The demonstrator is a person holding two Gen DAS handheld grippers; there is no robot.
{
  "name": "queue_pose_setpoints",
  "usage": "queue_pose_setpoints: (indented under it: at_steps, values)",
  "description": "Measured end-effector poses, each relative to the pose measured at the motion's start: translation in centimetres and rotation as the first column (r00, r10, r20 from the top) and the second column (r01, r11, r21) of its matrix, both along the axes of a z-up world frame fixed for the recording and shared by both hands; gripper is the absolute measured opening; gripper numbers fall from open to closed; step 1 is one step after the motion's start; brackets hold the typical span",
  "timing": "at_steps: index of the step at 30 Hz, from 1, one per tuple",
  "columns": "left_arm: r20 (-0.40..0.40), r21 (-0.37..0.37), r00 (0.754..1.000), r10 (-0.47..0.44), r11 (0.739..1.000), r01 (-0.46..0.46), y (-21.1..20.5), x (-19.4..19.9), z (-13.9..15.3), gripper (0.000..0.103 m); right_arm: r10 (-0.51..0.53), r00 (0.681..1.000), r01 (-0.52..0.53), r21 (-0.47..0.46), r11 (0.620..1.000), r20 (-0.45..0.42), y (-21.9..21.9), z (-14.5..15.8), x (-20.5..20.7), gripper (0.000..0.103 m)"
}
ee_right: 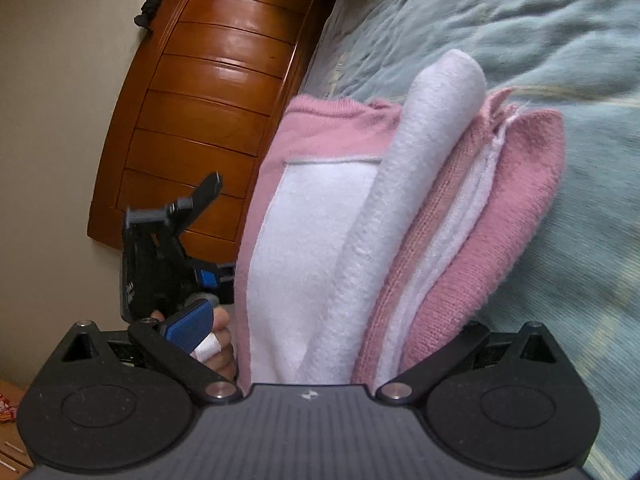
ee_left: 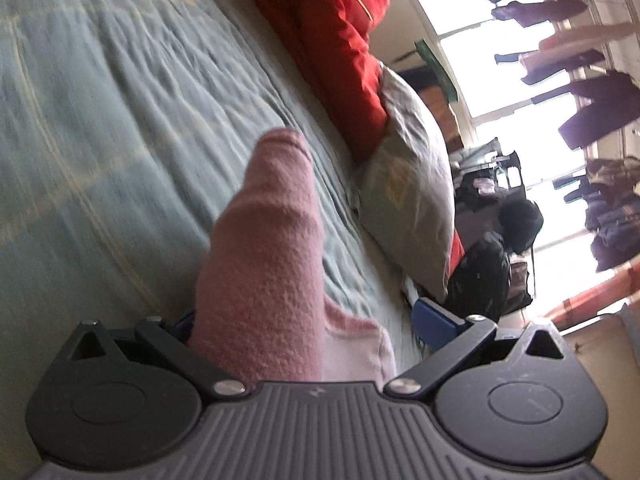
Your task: Fold clothes
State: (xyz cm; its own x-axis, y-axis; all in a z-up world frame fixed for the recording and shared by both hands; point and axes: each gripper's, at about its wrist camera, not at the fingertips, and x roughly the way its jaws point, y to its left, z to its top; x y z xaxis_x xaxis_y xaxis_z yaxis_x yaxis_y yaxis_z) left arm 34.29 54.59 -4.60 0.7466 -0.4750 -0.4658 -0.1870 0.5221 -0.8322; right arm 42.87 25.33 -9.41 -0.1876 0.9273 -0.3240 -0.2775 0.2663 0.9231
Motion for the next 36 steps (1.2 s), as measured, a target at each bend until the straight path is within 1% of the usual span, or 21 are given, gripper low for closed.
queue_pose_setpoints:
  at_steps: [6, 11, 12, 14, 17, 18, 21, 22, 24, 26, 27, 28, 29, 30, 32, 33, 34, 36]
  values:
    - [0.003, 0.021, 1.0, 0.031, 0.999, -0.031, 1.7, 0.9, -0.4, 0.102, -0.025, 1.0, 0.025, -0.002, 1.0, 0.0, 2.0, -0.8, -1.2, 0.103]
    - [-0.003, 0.008, 0.997, 0.076, 0.997, -0.076, 2.8, 1.6, -1.2, 0.102, -0.017, 0.999, 0.017, 0.002, 1.0, 0.049, 2.3, 0.5, -2.6, 0.103]
    - [-0.003, 0.01, 0.996, 0.085, 0.996, -0.085, 2.9, 1.8, -1.2, 0.102, -0.006, 0.998, 0.006, 0.007, 1.0, 0.059, 2.1, 0.6, -2.8, 0.103]
    - [-0.004, 0.018, 0.996, 0.088, 0.996, -0.087, 2.9, 2.0, -1.3, 0.102, 0.0, 0.999, 0.0, 0.005, 1.0, 0.054, 1.7, 0.1, -3.1, 0.103]
    - [-0.017, 0.062, 0.993, 0.118, 0.991, -0.117, 2.9, 1.9, -1.2, 0.102, 0.002, 1.0, -0.002, -0.011, 1.0, 0.008, 0.5, -1.5, -3.1, 0.103]
    - [-0.011, 0.085, 0.991, 0.132, 0.988, -0.131, 2.8, 1.7, -0.9, 0.102, 0.003, 1.0, -0.003, -0.015, 1.0, -0.009, 0.1, -2.1, -3.0, 0.103]
    - [-0.008, 0.177, 0.992, 0.123, 0.977, -0.12, 2.6, 0.8, 0.3, 0.102, -0.021, 1.0, 0.021, 0.021, 1.0, -0.019, -0.4, -2.0, -2.2, 0.103]
    - [-0.009, 0.214, 0.993, 0.117, 0.97, -0.112, 2.4, 0.6, 0.8, 0.102, -0.039, 0.999, 0.04, 0.011, 0.999, -0.012, -1.1, -1.8, -1.9, 0.103]
    - [-0.008, 0.282, 0.995, 0.099, 0.955, -0.092, 1.8, -0.1, 2.0, 0.102, -0.076, 0.997, 0.077, -0.022, 0.997, 0.034, -2.6, -0.8, -1.5, 0.103]
    - [0.004, 0.323, 0.999, 0.053, 0.945, -0.052, 0.6, -1.0, 3.0, 0.102, -0.132, 0.983, 0.142, -0.071, 0.987, 0.125, -4.6, 0.6, -1.2, 0.103]
    - [0.009, 0.343, 1.0, 0.03, 0.939, -0.031, 0.0, -1.4, 3.5, 0.102, -0.159, 0.97, 0.176, -0.077, 0.981, 0.185, -5.5, 1.5, -1.2, 0.103]
    - [-0.005, 0.355, 1.0, 0.008, 0.935, -0.005, -0.6, -1.7, 3.7, 0.102, -0.184, 0.952, 0.21, -0.08, 0.975, 0.246, -6.4, 2.5, -1.2, 0.103]
    - [-0.022, 0.372, 1.0, -0.018, 0.928, 0.025, -1.3, -1.9, 3.9, 0.102, -0.195, 0.929, 0.224, -0.059, 0.973, 0.313, -7.0, 3.8, -1.5, 0.103]
    - [-0.037, 0.403, 0.998, -0.049, 0.913, 0.059, -2.2, -2.1, 4.0, 0.102, -0.205, 0.903, 0.236, -0.036, 0.971, 0.379, -7.5, 5.0, -1.8, 0.103]
    - [-0.058, 0.434, 0.996, -0.072, 0.897, 0.09, -3.3, -2.1, 4.2, 0.102, -0.144, 0.863, 0.16, 0.009, 0.987, 0.484, -6.9, 7.2, -2.6, 0.103]
    - [-0.068, 0.448, 0.994, -0.083, 0.888, 0.105, -3.8, -2.1, 4.3, 0.102, -0.091, 0.834, 0.099, 0.015, 0.995, 0.544, -5.6, 8.1, -3.3, 0.103]
    - [-0.079, 0.462, 0.992, -0.094, 0.878, 0.12, -4.3, -2.1, 4.3, 0.102, -0.038, 0.798, 0.036, 0.016, 0.999, 0.601, -4.4, 9.0, -4.0, 0.103]
    - [-0.088, 0.447, 0.994, -0.072, 0.888, 0.104, -4.2, -2.3, 4.2, 0.102, 0.044, 0.695, -0.044, -0.02, 0.999, 0.718, -1.1, 9.5, -5.8, 0.103]
